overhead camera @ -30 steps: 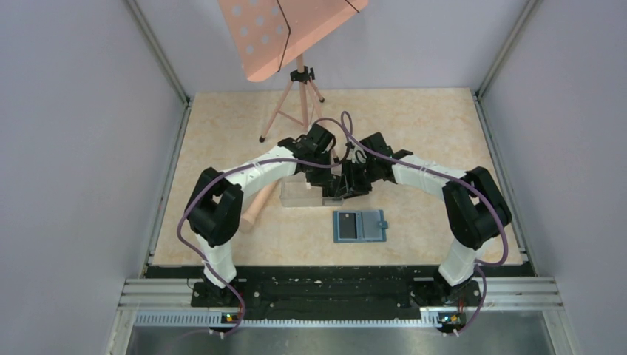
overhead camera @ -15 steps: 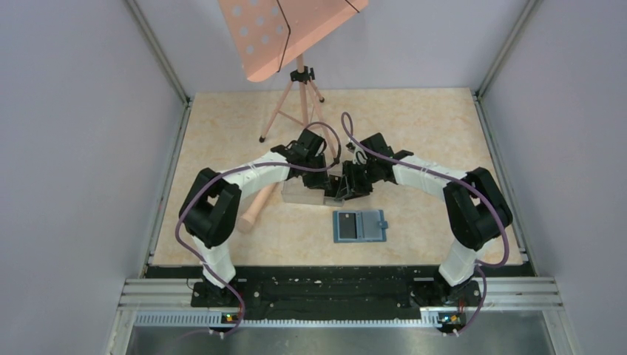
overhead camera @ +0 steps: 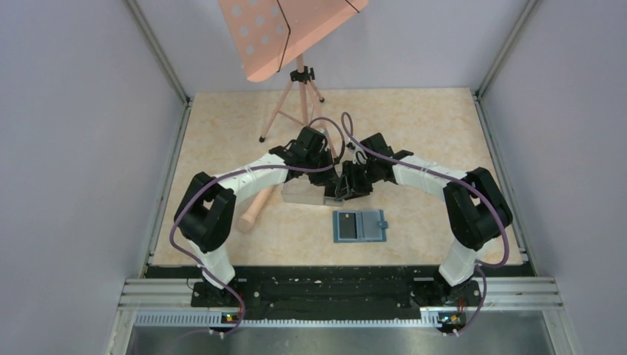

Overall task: Put the credit cards into the card holder
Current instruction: Pick up the credit card from the storage box.

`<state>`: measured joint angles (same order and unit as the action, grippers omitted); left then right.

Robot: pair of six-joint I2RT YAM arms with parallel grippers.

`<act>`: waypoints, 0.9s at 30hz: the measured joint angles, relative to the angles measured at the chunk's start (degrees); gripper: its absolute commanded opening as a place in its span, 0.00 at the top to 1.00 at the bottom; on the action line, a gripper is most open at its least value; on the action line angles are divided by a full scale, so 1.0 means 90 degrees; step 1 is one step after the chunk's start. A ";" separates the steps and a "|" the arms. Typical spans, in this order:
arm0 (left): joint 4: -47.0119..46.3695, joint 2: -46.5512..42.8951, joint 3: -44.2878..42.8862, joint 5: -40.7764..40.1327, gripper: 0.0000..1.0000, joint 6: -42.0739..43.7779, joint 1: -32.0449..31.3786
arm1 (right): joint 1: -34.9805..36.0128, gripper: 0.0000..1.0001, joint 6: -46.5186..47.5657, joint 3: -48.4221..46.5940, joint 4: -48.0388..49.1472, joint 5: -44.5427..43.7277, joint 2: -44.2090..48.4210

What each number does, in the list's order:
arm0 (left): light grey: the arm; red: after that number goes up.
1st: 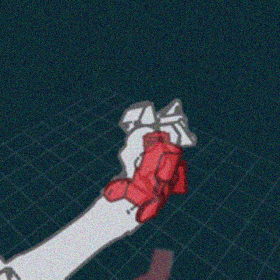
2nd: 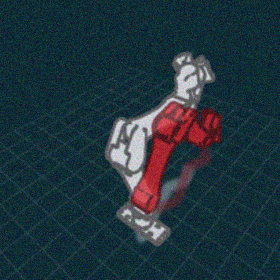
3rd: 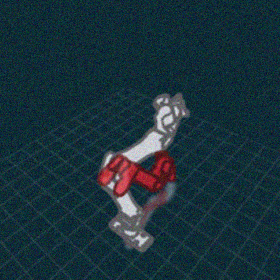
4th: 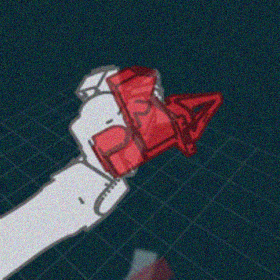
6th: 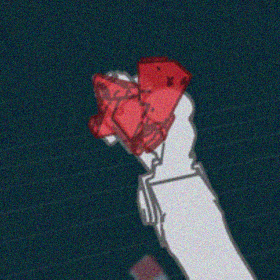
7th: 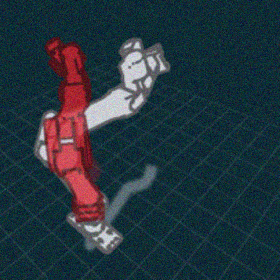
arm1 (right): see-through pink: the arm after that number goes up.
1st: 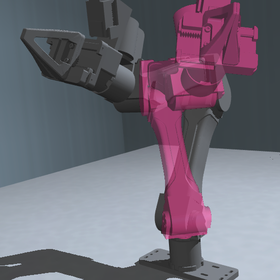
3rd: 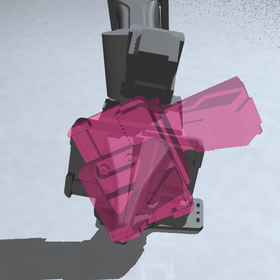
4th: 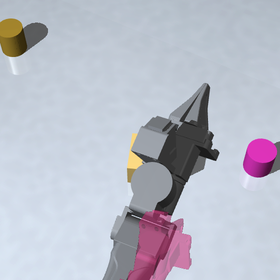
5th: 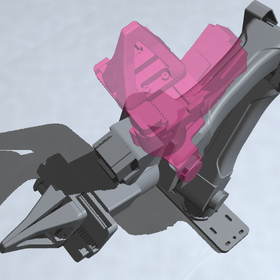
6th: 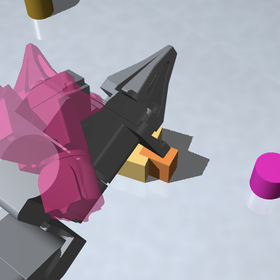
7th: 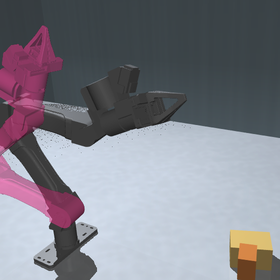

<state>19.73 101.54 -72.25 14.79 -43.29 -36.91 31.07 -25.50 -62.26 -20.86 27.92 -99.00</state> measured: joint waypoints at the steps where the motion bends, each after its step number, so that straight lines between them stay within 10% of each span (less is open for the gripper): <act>1: 0.0002 0.0015 0.0000 0.0000 0.79 -0.0002 0.0000 | 0.0000 0.62 0.0000 0.0000 0.0000 0.0000 0.0000; 20: 0.0459 0.0345 -0.0211 -0.0107 1.00 0.0058 -0.0019 | 0.0000 0.60 0.0044 0.0002 -0.0022 -0.0017 0.0061; 27: 0.0525 -0.0272 0.0053 -0.0576 1.00 0.0136 -0.0036 | -0.0075 0.42 -0.0015 0.0002 -0.0053 -0.0022 0.0590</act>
<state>24.45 99.09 -71.77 9.61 -42.06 -37.23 30.39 -25.63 -62.24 -21.34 27.73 -93.69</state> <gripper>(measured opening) 0.012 0.501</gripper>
